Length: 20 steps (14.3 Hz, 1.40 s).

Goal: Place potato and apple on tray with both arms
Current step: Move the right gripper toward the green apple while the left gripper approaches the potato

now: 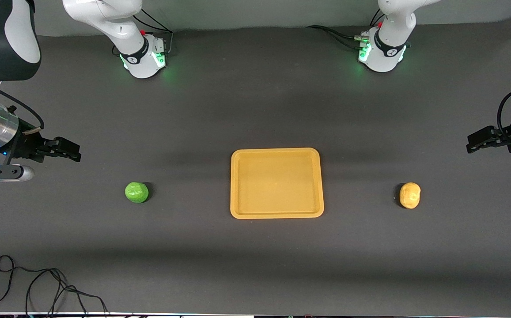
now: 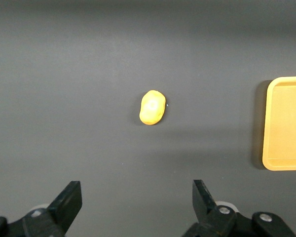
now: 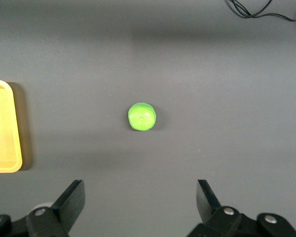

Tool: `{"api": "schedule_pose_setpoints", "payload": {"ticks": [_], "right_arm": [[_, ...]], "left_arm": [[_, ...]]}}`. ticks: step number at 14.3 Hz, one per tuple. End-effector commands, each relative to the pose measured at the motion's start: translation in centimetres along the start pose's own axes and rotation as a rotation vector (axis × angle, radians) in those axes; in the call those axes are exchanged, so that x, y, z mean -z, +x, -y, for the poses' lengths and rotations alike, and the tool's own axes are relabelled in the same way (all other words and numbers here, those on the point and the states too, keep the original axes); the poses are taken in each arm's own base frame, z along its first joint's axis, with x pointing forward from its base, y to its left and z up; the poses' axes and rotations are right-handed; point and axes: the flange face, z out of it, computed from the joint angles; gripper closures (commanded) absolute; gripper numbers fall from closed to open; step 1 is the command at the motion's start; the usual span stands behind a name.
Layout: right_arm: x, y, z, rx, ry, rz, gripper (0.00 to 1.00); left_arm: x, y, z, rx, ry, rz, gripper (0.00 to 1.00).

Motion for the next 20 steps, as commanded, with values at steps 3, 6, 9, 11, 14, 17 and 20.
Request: {"api": "schedule_pose_setpoints", "payload": {"ticks": [3,6,9,11,14,17,20], "right_arm": [[0.4,-0.8,-0.1,0.017,-0.004,-0.016,0.00],[0.3,-0.8,-0.2,0.016,-0.001,-0.011,0.00],[0.2,-0.8,-0.2,0.017,-0.002,-0.006,0.00],[-0.3,-0.8,-0.1,0.016,-0.002,0.002,0.00],[-3.1,0.5,0.3,0.038,-0.001,-0.018,0.00],[-8.7,1.9,0.2,0.034,-0.006,0.037,0.00],[-13.0,2.0,0.1,0.034,0.003,-0.010,0.00]], "left_arm": [[-0.1,-0.3,-0.3,-0.017,-0.007,0.000,0.00],[-0.1,-0.3,-0.4,-0.018,-0.007,0.000,0.00],[-1.9,0.5,-0.2,-0.019,-0.017,0.024,0.00],[-4.2,1.7,-0.5,-0.029,-0.022,0.015,0.00],[-6.2,2.4,-0.7,-0.036,-0.022,0.024,0.00],[-10.3,4.5,-0.4,-0.051,-0.017,0.027,0.00],[-17.6,6.9,0.3,-0.071,-0.002,0.030,0.00]]}}
